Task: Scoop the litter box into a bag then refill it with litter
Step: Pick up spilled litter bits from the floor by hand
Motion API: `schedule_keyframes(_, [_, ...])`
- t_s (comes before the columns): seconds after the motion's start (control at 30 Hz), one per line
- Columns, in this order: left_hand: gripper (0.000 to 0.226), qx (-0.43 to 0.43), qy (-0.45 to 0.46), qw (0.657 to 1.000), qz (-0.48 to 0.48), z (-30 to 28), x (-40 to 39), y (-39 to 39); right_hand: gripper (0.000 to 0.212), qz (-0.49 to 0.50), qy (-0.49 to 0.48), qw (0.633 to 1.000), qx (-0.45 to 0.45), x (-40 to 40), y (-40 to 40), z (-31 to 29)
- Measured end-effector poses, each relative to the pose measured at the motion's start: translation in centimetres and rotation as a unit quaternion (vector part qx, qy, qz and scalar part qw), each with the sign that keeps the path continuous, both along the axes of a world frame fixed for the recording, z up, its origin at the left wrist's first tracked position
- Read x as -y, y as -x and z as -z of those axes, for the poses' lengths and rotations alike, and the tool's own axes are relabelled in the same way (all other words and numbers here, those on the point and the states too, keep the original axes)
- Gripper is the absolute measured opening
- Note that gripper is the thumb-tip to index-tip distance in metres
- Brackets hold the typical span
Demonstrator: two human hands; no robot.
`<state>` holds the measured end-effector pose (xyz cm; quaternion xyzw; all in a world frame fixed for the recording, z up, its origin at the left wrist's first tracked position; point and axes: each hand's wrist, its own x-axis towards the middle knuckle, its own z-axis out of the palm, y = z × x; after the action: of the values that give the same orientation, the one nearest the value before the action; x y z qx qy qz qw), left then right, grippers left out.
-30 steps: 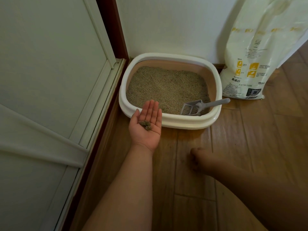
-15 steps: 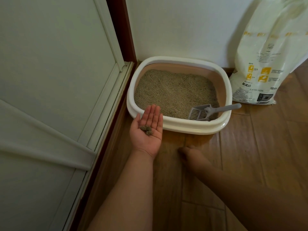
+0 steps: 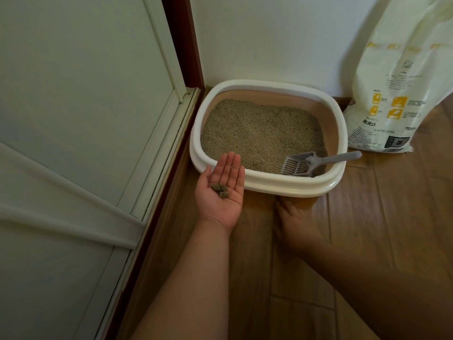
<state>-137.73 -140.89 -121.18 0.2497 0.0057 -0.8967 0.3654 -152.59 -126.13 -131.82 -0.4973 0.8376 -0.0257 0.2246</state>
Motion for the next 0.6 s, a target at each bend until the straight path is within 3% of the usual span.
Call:
schedule_keyframes(0.13, [0.044,0.005,0.002,1.000,0.003,-0.2,0.0,-0.1,0.092,-0.001,-0.106,0.994,0.032,0.8,1.8,-0.2])
schedule_keyframes(0.23, [0.044,0.009,0.005,1.000,-0.001,-0.3,0.2,-0.3,0.098,-0.024,-0.131,0.990,0.051,1.2,2.1,0.0])
schedule_keyframes(0.4, [0.043,0.013,0.007,1.000,-0.018,-0.4,0.7,-0.8,0.086,-0.172,-0.110,0.978,0.034,-0.2,-0.4,0.9])
schedule_keyframes(0.6, [0.043,0.008,0.005,1.000,-0.017,-0.5,0.3,-0.4,0.060,-0.236,-0.097,0.966,0.030,-2.3,-0.5,1.2])
